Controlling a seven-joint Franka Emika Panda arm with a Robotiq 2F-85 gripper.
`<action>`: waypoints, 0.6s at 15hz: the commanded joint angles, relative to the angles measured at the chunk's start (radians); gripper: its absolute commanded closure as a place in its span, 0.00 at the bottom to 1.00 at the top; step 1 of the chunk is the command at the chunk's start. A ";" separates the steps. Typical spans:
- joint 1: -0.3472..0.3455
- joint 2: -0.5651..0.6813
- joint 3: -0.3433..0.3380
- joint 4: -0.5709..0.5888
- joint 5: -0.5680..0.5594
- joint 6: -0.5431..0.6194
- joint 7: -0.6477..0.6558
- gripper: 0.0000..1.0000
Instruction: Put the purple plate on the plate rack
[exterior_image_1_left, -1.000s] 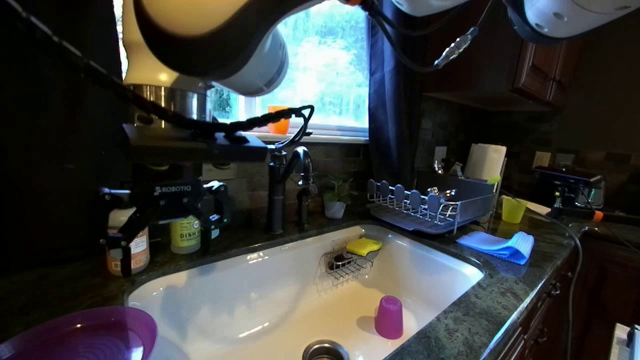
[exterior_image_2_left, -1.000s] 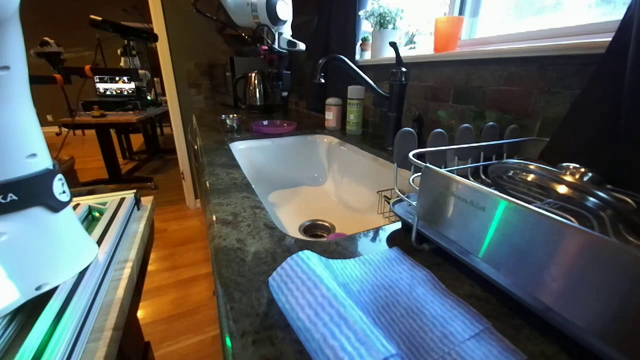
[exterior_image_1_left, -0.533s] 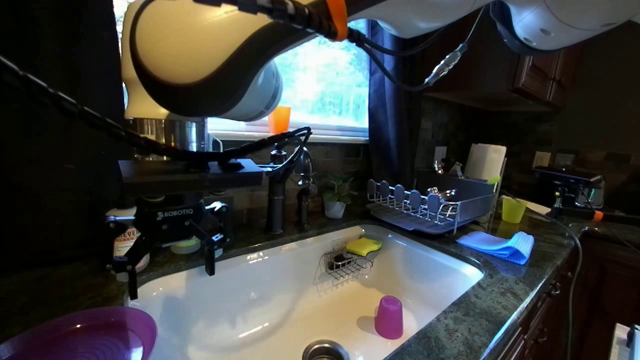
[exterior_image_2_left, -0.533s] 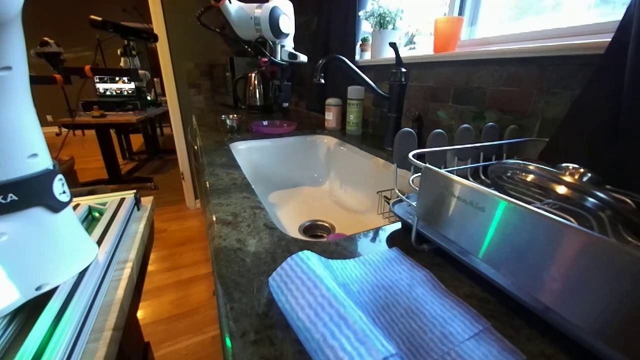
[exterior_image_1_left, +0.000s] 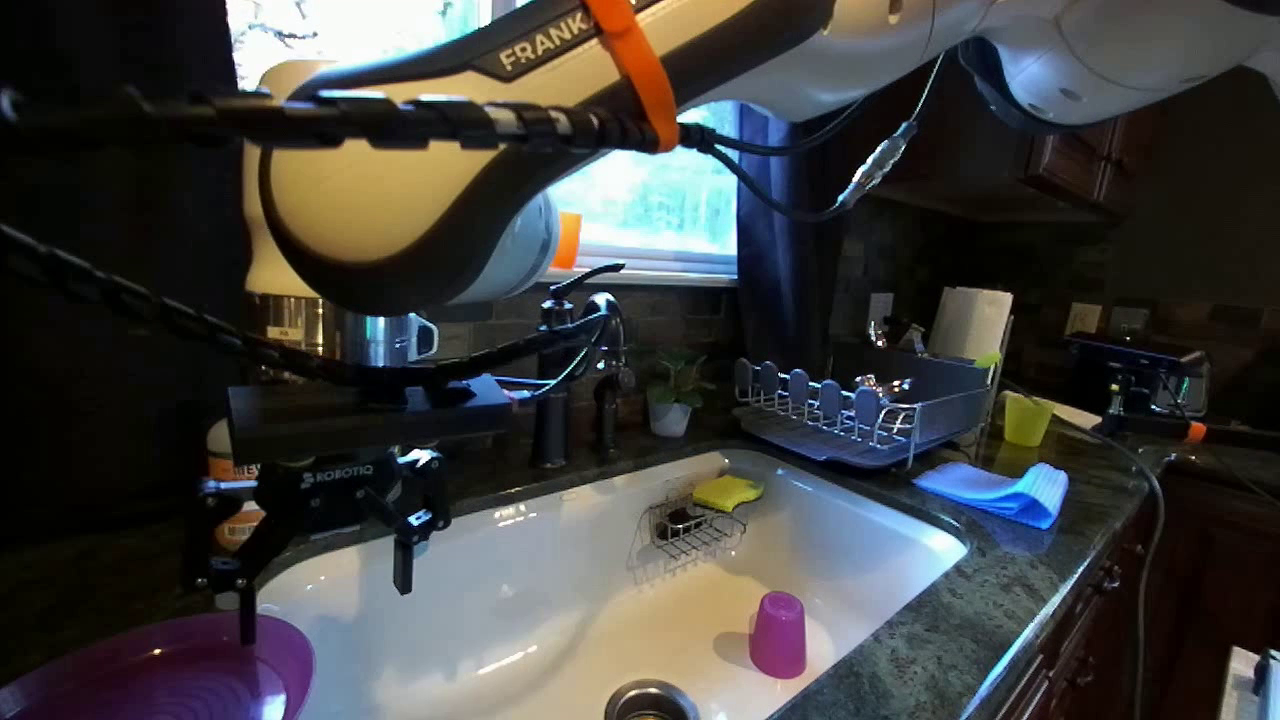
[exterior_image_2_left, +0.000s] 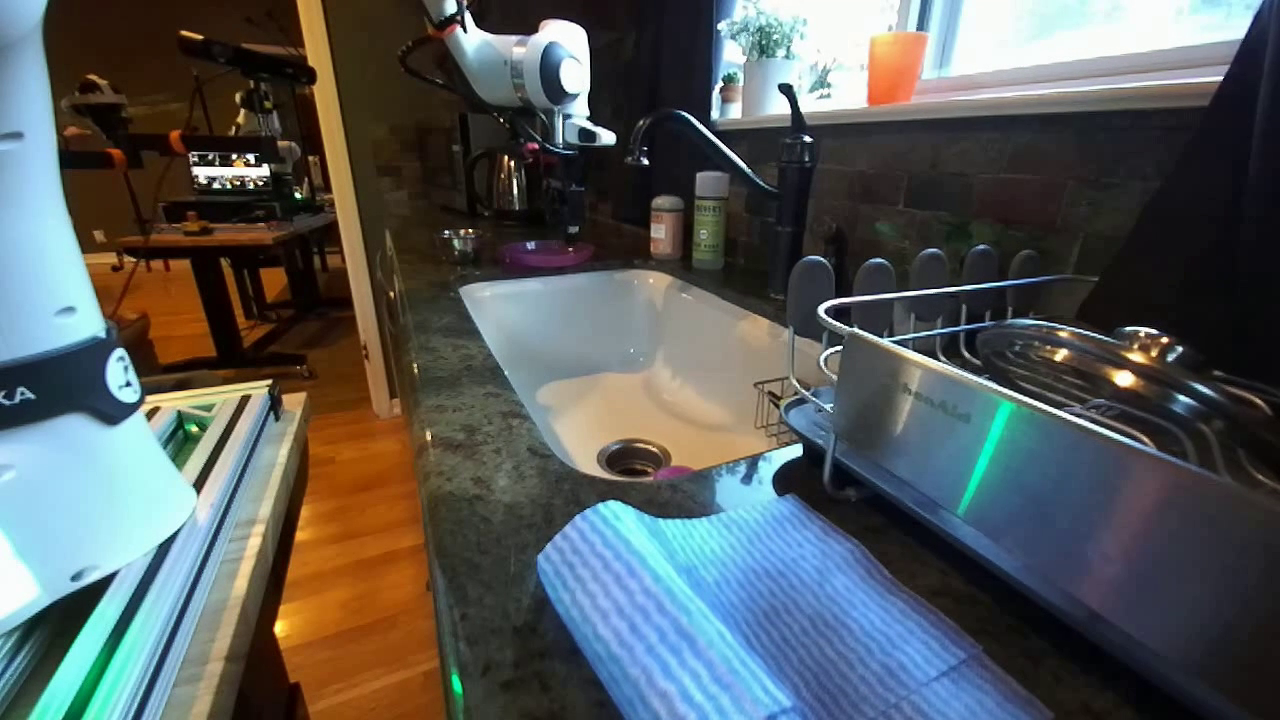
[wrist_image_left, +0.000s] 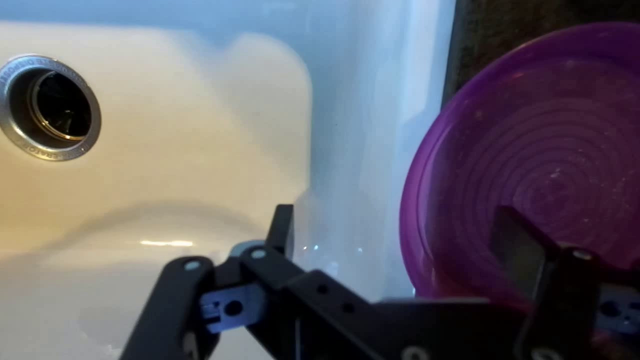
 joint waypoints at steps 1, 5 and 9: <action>0.011 0.027 -0.008 0.004 0.019 0.026 0.010 0.03; 0.011 0.041 -0.007 0.004 0.024 0.029 0.010 0.29; 0.010 0.051 -0.005 0.005 0.035 0.034 0.011 0.56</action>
